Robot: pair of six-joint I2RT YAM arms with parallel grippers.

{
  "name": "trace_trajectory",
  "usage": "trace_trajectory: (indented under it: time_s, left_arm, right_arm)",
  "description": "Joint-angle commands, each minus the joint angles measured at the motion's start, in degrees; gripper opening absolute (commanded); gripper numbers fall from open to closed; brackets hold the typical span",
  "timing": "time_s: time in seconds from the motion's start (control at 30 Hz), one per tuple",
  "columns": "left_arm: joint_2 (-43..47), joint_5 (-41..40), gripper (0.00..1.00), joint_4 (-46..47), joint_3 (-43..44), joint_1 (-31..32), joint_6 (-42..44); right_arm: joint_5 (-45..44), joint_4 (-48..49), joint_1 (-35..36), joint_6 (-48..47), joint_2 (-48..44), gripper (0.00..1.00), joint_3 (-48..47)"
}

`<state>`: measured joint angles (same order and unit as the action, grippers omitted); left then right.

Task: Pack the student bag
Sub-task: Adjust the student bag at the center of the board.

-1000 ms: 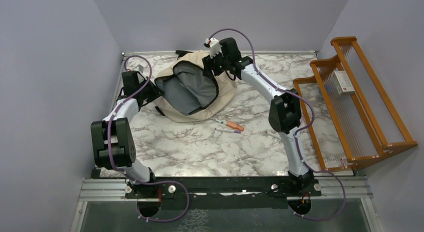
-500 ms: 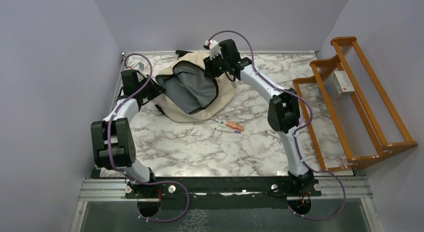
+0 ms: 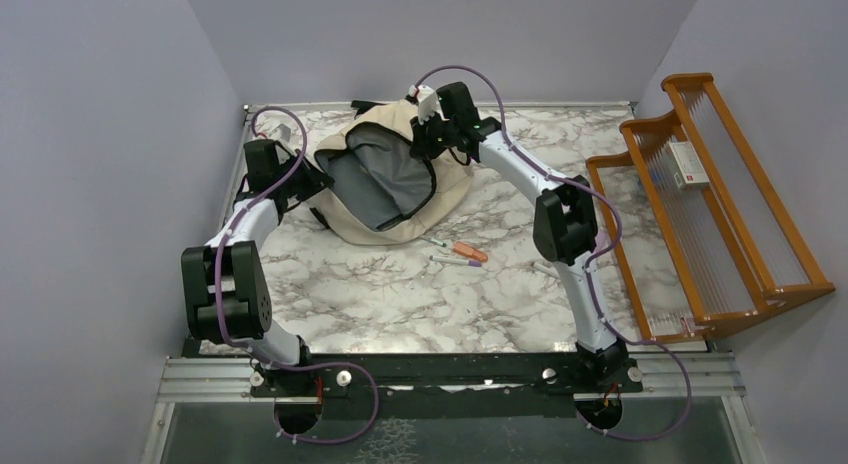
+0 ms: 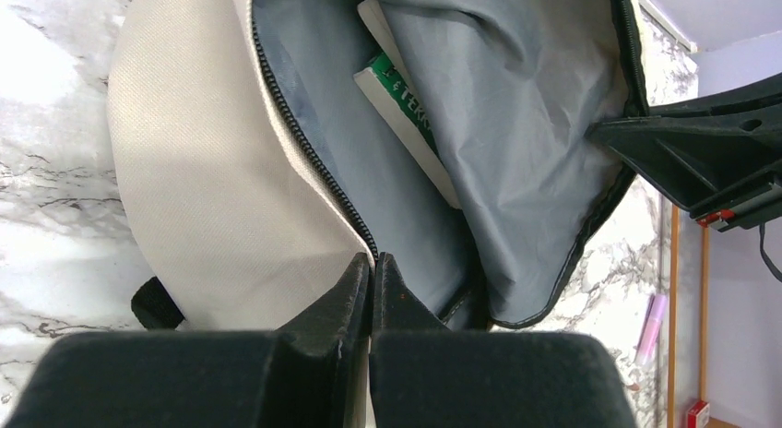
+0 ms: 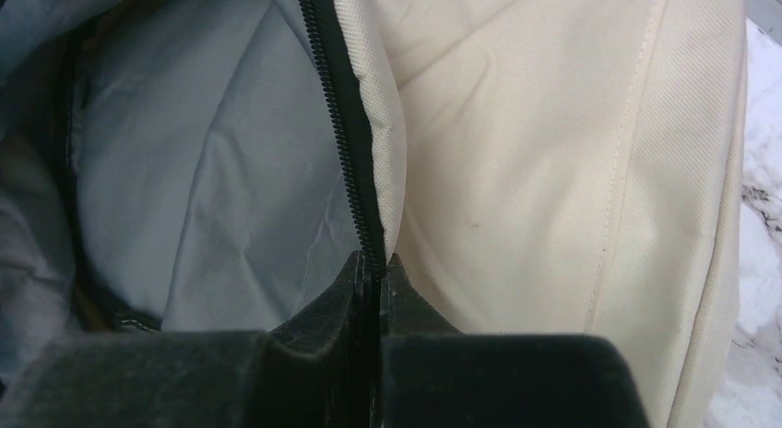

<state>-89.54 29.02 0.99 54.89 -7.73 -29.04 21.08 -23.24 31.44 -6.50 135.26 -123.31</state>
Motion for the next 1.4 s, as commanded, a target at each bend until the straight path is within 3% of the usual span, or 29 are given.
trace_trajectory:
  time_s: [0.0,0.57,0.73,0.93,1.1,1.23,1.37]
  left_arm:
    - [4.91,-2.67,0.00,-3.51,2.13,1.39,1.81]
    - [10.12,-13.24,0.00,-16.28,4.39,1.40,3.81]
    - [10.47,-18.47,0.00,-19.33,3.84,1.40,5.76]
    - [11.35,-17.51,0.00,-19.54,2.19,1.40,6.07]
    - [11.99,-15.36,0.00,-19.07,0.20,1.44,6.43]
    - [12.17,-13.79,0.00,-18.83,-1.11,1.40,6.54]
    - [12.64,-13.71,0.00,-18.84,-1.58,1.40,6.62]
  right_arm:
    - [6.21,0.77,0.66,0.61,-5.70,0.02,0.57]
    - [12.05,2.29,11.18,3.97,-10.45,0.01,4.05]
    - [13.81,3.50,13.76,5.57,-8.07,0.08,3.49]
    - [17.43,5.51,14.78,9.19,-3.81,0.12,2.06]
    - [21.31,6.66,14.80,10.16,-2.88,0.26,2.57]
    - [18.78,9.97,14.88,8.07,-8.47,0.37,9.21]
    - [9.66,13.66,14.82,5.39,-16.77,0.42,20.25]
